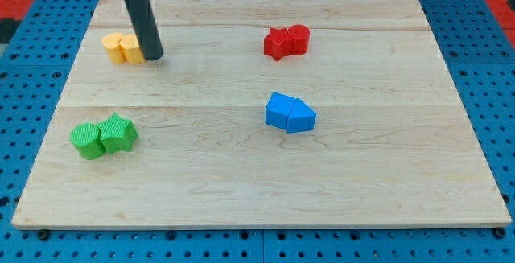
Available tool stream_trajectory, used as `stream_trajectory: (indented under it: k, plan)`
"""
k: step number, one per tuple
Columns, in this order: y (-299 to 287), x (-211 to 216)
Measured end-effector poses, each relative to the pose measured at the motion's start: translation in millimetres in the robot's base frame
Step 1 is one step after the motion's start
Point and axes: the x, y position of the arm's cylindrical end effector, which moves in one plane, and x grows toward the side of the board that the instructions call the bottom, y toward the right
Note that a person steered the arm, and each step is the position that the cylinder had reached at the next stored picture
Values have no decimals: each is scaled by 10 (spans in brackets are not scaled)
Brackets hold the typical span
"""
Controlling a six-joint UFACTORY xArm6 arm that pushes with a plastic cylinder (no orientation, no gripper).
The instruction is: Separate the yellow heart from the yellow hexagon
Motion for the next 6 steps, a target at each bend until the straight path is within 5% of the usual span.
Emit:
stream_trajectory:
  k: [4,6]
  plan:
    - [-743,271]
    - [-1015,-211]
